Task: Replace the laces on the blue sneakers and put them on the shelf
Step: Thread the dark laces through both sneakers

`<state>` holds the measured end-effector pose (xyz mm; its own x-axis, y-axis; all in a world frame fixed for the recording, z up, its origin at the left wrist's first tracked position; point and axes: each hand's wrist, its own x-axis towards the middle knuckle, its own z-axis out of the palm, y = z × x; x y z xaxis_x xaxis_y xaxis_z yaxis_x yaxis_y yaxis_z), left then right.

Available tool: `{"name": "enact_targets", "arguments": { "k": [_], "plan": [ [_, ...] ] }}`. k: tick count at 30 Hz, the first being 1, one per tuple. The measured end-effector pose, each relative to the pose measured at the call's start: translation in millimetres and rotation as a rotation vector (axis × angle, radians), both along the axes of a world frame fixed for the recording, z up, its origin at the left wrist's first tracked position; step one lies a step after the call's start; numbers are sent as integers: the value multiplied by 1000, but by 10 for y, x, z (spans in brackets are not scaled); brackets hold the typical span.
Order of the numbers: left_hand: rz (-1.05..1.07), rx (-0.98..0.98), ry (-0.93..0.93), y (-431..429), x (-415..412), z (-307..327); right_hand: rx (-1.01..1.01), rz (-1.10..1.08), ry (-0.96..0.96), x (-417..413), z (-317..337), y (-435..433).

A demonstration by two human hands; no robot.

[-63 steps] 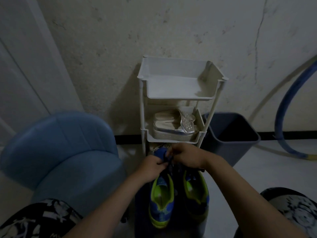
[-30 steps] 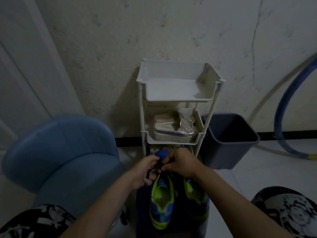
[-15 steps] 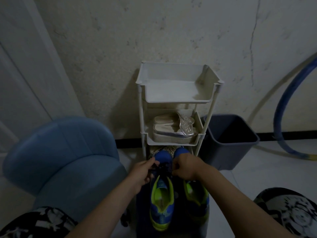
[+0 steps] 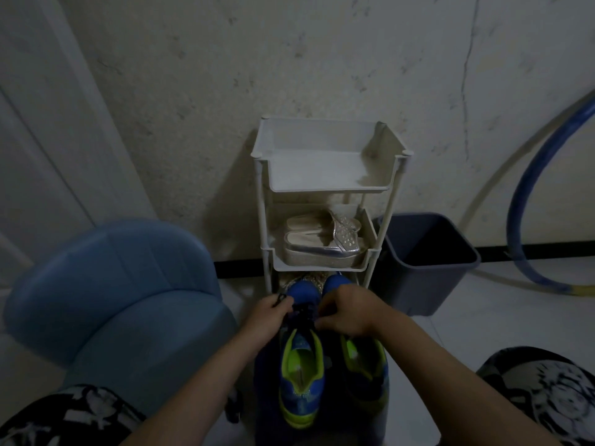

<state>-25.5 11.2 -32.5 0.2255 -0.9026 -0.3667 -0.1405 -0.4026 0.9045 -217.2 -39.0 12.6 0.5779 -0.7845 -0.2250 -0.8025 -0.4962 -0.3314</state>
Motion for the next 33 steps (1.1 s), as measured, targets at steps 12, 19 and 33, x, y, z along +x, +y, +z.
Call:
{"name": "enact_targets", "arguments": {
  "k": [12, 19, 33],
  "plan": [
    [-376, 119, -455, 58, -59, -423, 207, -264, 69, -437, -344, 269],
    [-430, 153, -539, 97, -130, -214, 227, -258, 14, -346, -343, 447],
    [-344, 6, -594, 311, -113, 131, 167, -381, -152, -337, -46, 709]
  ]
}}
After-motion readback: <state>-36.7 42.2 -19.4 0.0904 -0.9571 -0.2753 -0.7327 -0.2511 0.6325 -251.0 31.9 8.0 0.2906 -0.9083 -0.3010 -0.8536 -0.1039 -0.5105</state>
